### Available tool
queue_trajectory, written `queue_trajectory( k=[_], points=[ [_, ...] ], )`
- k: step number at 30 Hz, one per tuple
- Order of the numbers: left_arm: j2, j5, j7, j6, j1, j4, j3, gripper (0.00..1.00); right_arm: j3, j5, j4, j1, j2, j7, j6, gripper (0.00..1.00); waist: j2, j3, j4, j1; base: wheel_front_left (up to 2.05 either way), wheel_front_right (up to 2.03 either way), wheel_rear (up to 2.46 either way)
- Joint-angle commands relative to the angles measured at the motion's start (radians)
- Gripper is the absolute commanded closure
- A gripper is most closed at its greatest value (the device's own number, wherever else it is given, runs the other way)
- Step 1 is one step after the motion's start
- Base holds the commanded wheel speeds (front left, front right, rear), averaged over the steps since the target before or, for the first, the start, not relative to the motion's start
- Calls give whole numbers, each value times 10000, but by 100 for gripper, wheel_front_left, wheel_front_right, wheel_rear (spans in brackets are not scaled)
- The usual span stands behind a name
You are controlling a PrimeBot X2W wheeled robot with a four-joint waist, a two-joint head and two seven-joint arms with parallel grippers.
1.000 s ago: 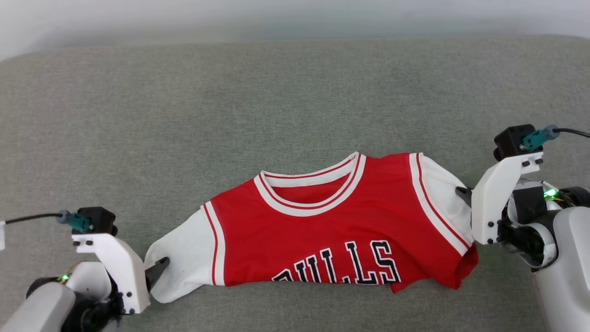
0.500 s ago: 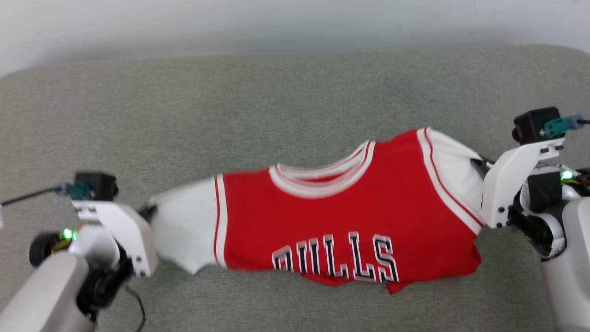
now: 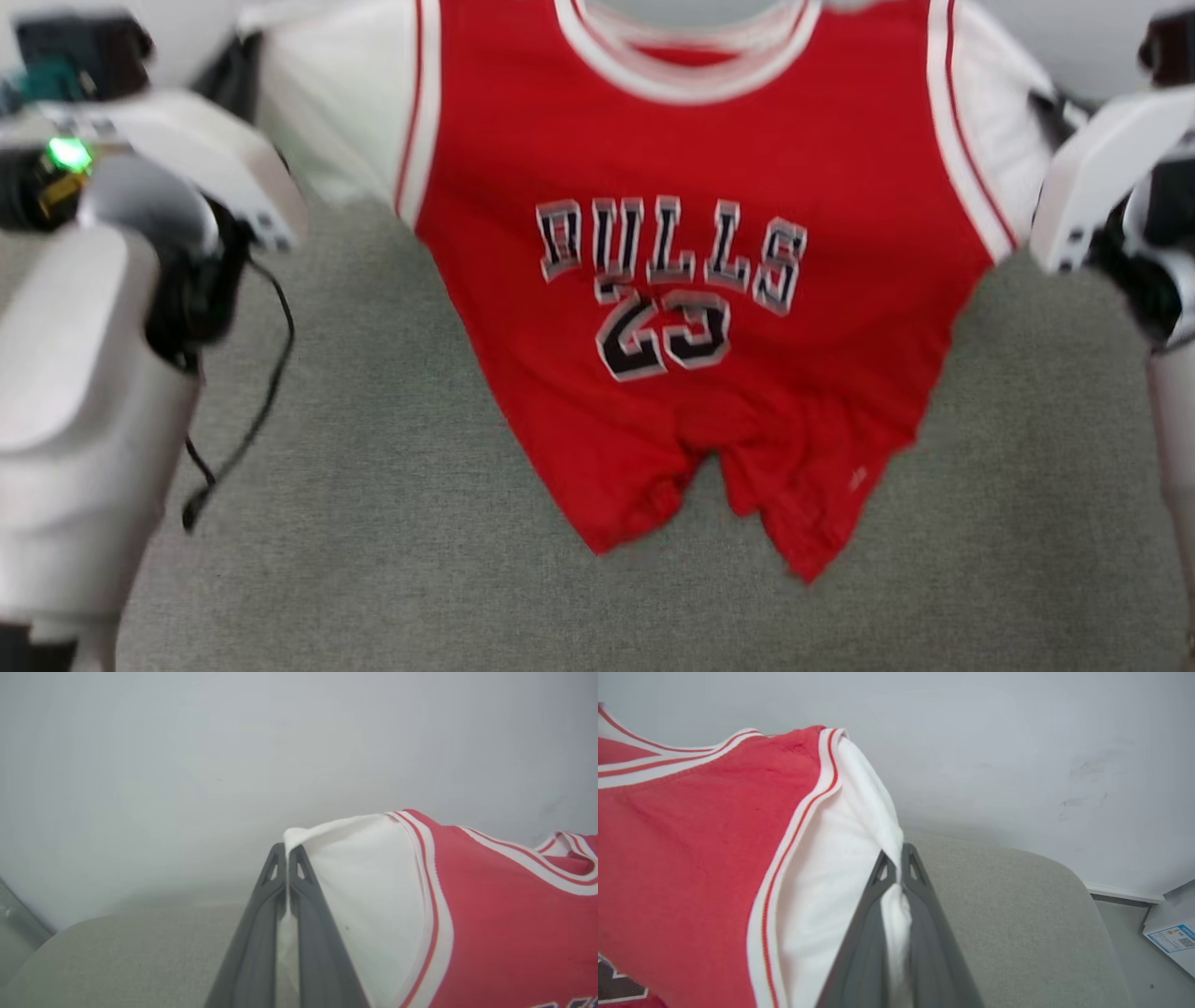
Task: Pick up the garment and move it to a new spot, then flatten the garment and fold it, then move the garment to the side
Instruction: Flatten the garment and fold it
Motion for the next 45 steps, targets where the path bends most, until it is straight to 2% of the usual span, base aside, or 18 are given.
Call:
queue_trajectory(
  k=[1, 6, 7, 14, 22, 28, 36, 41, 45],
  points=[
    [-89, 137, -251, -57, -779, 458, 86, 100, 66, -48, 235, -728, -59, -230, -7, 100, -1, 239, -99, -1, 0, 0, 0],
    [-244, 393, -737, -222, -2831, 1616, 252, 100, 212, -149, 774, -2704, -3, -856, -7, 100, -1, 982, -270, -1, 0, 0, 0],
    [-225, 567, -955, -252, -3777, 2009, 314, 100, 260, -277, 916, -3610, -40, -1176, -7, 100, -1, 1411, -321, -1, 0, 0, 0],
    [-184, 1083, -2061, -483, -6707, 2835, 480, 100, 144, -770, 1391, -6364, -64, -2395, -7, 100, -1, 2738, -385, -1, 0, 0, 0],
    [-177, 1357, -2388, -811, -8587, 3434, 349, 100, 417, -849, 2059, -8431, -119, -3464, -7, 100, -1, 3629, -359, -1, 0, 0, 0],
    [-300, 1325, -2648, -1038, -9003, 4000, 275, 100, 946, -827, 2813, -9118, 44, -3991, -7, 100, -1, 4270, -282, -1, 0, 0, 0],
    [-731, 966, -3126, -1486, -8354, 5063, 238, 100, 1642, -449, 4180, -9029, 411, -4559, -7, 100, -1, 4765, -108, -1, 0, 0, 0],
    [-976, 679, -3463, -1770, -7510, 5658, 277, 100, 2020, -180, 4930, -8450, 556, -4944, -7, 100, -1, 4510, -16, -1, 0, 0, 0],
    [-1043, 517, -3680, -1950, -6301, 5955, 261, 100, 2396, 187, 5234, -7351, 710, -5271, -7, 100, -1, 3885, -3, -1, 0, 0, 0]
  ],
)
